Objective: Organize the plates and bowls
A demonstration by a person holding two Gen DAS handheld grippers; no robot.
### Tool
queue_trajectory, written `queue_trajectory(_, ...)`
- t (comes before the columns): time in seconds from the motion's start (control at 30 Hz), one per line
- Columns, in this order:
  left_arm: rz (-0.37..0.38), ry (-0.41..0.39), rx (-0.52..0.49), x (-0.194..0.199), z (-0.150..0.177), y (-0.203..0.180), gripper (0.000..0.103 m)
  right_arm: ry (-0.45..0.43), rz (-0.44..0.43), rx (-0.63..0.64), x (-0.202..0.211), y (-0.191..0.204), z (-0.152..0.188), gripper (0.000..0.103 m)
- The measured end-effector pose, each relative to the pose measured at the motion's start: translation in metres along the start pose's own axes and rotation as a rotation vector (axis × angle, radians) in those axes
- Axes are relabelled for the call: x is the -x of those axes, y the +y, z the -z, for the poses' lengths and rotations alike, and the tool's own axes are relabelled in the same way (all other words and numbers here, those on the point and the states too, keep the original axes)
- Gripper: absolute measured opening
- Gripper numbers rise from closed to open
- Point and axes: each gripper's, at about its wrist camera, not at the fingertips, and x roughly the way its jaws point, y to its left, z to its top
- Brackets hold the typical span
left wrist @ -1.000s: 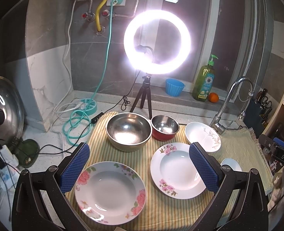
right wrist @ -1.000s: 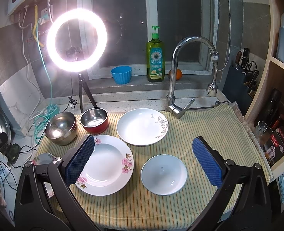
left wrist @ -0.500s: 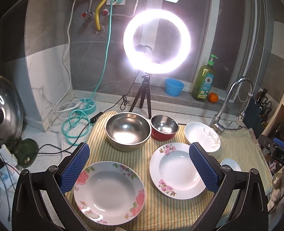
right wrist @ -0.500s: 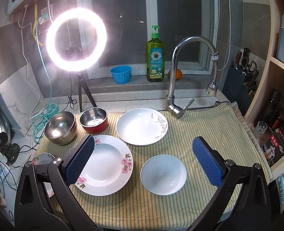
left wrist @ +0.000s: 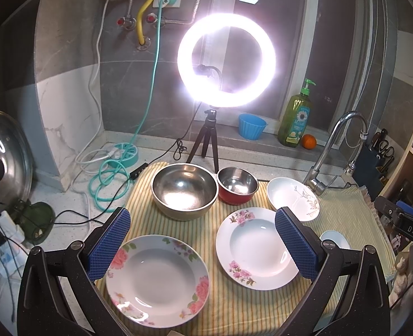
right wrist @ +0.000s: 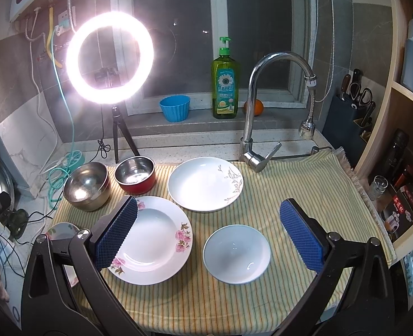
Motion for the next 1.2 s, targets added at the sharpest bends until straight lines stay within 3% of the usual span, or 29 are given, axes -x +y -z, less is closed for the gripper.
queue_trajectory(1.2, -0.003, 0.044, 0.037, -0.012, -0.001, 0.013, 0.102, 0.046, -0.02, 0.001, -0.023, -0.011, 0.007, 0.103)
